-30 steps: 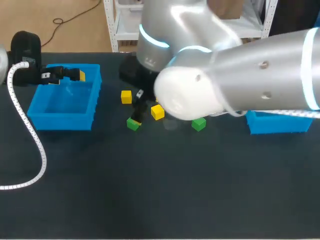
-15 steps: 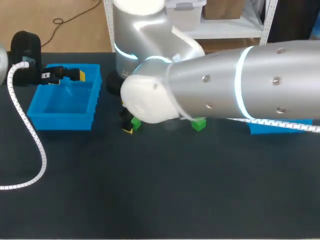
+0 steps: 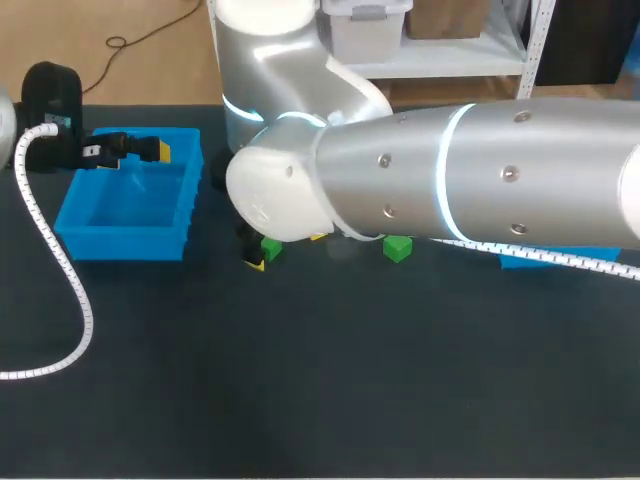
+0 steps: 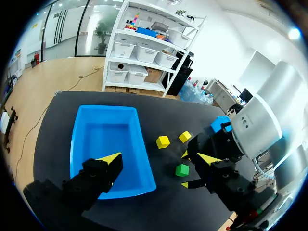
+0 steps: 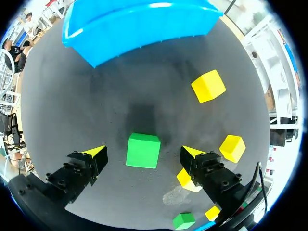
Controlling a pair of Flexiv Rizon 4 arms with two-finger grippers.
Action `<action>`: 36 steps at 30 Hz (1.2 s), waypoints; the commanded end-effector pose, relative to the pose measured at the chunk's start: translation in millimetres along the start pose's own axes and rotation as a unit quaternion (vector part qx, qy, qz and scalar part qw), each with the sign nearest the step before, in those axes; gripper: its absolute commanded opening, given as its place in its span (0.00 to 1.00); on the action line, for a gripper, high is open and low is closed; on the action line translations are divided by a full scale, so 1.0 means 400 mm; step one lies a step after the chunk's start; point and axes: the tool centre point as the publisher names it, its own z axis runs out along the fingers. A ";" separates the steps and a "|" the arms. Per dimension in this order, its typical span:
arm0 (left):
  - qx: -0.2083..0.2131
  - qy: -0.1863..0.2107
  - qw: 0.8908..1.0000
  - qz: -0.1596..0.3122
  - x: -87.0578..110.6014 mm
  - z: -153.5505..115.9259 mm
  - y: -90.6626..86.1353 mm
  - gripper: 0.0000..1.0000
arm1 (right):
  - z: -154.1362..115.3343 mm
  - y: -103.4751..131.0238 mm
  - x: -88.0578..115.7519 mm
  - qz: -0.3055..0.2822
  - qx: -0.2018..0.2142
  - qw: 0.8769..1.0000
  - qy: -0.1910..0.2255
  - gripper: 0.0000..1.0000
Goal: Put the green cubes in the right bin and the yellow cubes in the left bin.
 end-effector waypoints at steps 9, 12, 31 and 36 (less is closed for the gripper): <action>0.004 -0.003 1.000 0.001 0.003 0.000 0.004 1.00 | 0.016 -0.001 -0.004 0.003 0.003 1.000 0.002 0.00; 0.004 -0.003 1.000 0.001 0.003 0.000 0.004 1.00 | 0.018 0.000 -0.003 0.006 0.004 1.000 0.003 0.00; 0.004 -0.003 1.000 0.001 0.003 0.000 0.004 1.00 | -0.188 -0.155 -0.015 0.076 0.034 0.991 -0.104 0.00; 0.004 -0.003 1.000 0.001 0.003 0.000 0.004 1.00 | -0.300 -0.261 0.037 0.142 0.056 0.976 -0.154 0.00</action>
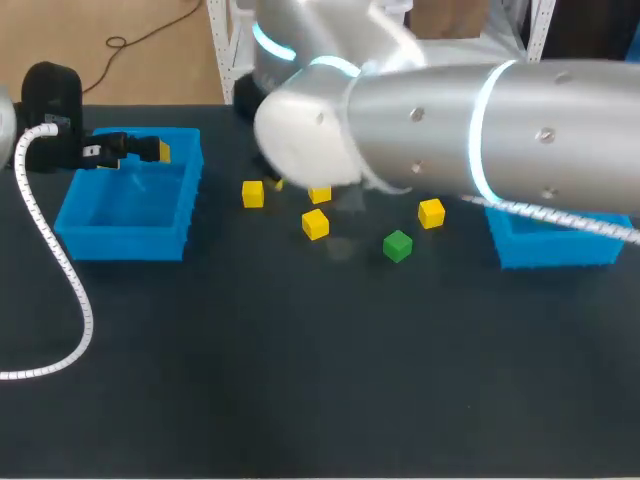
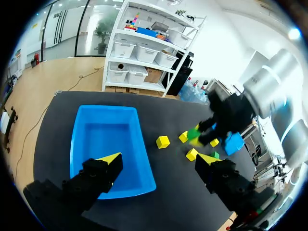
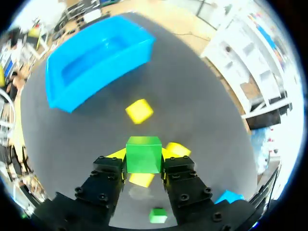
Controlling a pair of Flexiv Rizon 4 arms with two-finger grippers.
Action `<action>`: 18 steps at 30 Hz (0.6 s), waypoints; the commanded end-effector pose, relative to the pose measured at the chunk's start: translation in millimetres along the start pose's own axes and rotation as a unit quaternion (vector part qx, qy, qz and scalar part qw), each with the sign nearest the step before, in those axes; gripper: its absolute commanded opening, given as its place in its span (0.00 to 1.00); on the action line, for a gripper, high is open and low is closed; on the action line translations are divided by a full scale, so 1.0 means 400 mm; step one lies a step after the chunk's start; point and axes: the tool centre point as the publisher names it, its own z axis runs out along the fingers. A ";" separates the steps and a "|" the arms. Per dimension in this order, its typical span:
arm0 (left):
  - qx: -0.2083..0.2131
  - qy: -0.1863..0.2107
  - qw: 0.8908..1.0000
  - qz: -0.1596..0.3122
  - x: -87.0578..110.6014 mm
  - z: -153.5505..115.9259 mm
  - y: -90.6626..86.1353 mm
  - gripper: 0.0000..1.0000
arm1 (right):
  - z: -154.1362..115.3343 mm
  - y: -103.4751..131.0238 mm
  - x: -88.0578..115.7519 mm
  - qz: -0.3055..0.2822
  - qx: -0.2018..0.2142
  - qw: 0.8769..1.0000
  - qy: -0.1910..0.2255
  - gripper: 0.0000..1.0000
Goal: Put the green cubes in the right bin and the yellow cubes in the left bin.
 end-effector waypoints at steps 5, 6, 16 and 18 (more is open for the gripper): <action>0.004 -0.003 1.000 0.001 0.003 0.000 0.004 1.00 | -0.188 -0.206 0.120 0.122 0.043 0.987 -0.100 0.00; 0.004 -0.003 1.000 0.001 0.003 0.000 0.004 1.00 | -0.199 -0.231 0.138 0.141 0.052 0.983 -0.103 0.00; 0.004 -0.003 1.000 0.001 0.003 0.000 0.004 1.00 | -0.291 -0.439 0.415 0.339 0.134 0.925 -0.105 0.00; 0.004 -0.003 1.000 0.001 0.003 0.000 0.004 1.00 | -0.297 -0.460 0.478 0.373 0.147 0.911 -0.098 0.00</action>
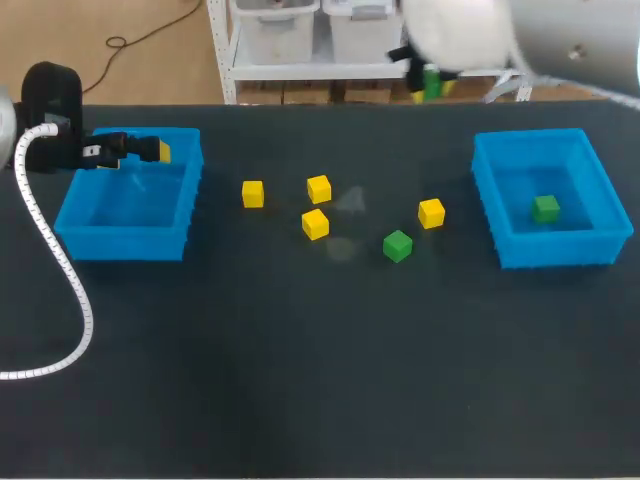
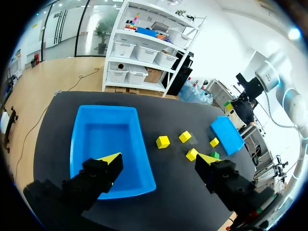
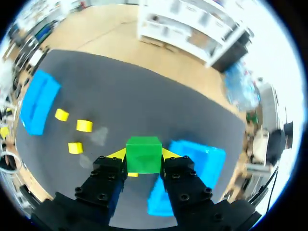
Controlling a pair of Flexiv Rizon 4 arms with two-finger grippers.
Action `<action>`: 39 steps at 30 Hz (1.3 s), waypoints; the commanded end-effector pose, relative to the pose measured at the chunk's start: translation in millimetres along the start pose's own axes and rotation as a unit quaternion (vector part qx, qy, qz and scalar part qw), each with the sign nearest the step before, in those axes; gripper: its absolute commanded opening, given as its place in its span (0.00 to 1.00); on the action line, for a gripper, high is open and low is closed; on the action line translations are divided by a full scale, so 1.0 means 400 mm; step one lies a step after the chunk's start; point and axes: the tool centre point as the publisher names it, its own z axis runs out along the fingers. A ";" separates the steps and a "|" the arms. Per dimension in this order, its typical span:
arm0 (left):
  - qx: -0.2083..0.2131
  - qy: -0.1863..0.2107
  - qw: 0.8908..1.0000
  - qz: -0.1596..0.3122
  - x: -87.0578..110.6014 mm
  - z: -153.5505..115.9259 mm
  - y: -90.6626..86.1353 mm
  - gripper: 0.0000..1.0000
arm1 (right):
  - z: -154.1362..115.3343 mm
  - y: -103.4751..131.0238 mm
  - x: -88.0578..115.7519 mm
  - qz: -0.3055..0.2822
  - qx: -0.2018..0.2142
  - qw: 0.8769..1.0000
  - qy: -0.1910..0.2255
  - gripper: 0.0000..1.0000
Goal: Put the green cubes in the right bin and the yellow cubes in the left bin.
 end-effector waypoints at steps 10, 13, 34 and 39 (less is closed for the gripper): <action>0.004 -0.003 1.000 0.001 0.003 0.000 0.004 1.00 | 0.042 -0.203 0.322 0.236 0.054 0.965 -0.105 0.00; 0.004 -0.003 1.000 0.001 0.003 0.000 0.004 1.00 | 0.057 -0.199 0.344 0.248 0.055 0.962 -0.097 0.00; 0.004 -0.003 1.000 0.001 0.003 0.000 0.004 1.00 | -0.028 -0.055 0.335 0.134 0.043 0.985 -0.103 1.00; 0.004 -0.003 1.000 0.001 0.003 0.000 0.004 1.00 | -0.045 0.016 0.322 0.079 0.038 0.991 -0.103 1.00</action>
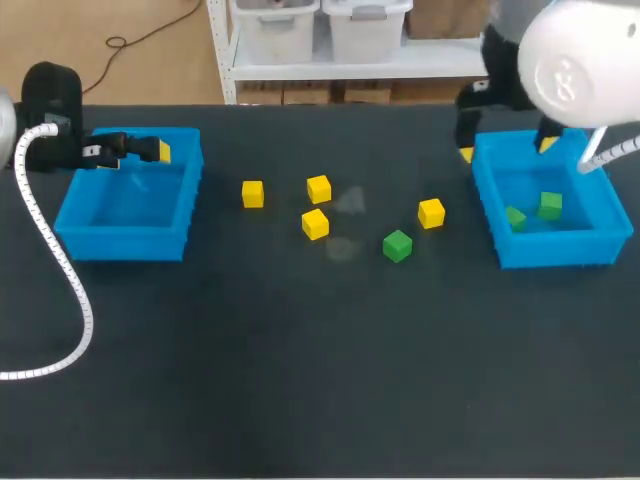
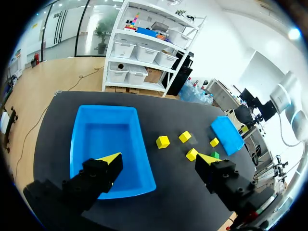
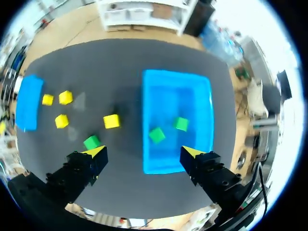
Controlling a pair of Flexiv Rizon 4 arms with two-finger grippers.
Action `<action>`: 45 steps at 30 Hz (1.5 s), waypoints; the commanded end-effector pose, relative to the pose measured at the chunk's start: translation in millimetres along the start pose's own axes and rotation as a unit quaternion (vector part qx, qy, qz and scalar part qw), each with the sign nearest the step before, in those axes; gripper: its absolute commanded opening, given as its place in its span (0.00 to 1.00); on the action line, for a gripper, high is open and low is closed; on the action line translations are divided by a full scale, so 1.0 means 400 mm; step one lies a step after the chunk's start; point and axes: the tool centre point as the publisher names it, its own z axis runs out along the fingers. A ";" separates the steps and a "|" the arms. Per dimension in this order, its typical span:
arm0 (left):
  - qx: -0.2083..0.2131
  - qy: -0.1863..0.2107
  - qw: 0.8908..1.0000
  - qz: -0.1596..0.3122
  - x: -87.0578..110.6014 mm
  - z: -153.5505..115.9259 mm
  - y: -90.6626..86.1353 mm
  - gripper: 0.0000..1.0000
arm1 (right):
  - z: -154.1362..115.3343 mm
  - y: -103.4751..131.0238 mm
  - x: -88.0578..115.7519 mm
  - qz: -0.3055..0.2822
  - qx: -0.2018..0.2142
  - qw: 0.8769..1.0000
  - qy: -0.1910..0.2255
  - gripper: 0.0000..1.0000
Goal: Put the green cubes in the right bin and the yellow cubes in the left bin.
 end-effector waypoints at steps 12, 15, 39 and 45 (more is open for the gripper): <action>0.004 -0.003 1.000 0.001 0.003 0.000 0.004 1.00 | 0.024 0.209 0.086 -0.074 -0.017 0.993 -0.086 1.00; 0.004 -0.003 1.000 0.001 0.003 0.000 0.004 1.00 | 0.046 0.253 0.103 -0.090 -0.026 0.993 -0.068 1.00; 0.004 -0.003 1.000 0.001 0.003 0.000 0.004 1.00 | 0.285 0.328 0.112 -0.166 -0.025 0.985 0.040 1.00; 0.004 -0.003 1.000 0.001 0.003 0.000 0.004 1.00 | 0.297 0.334 0.085 -0.165 -0.028 0.985 0.042 1.00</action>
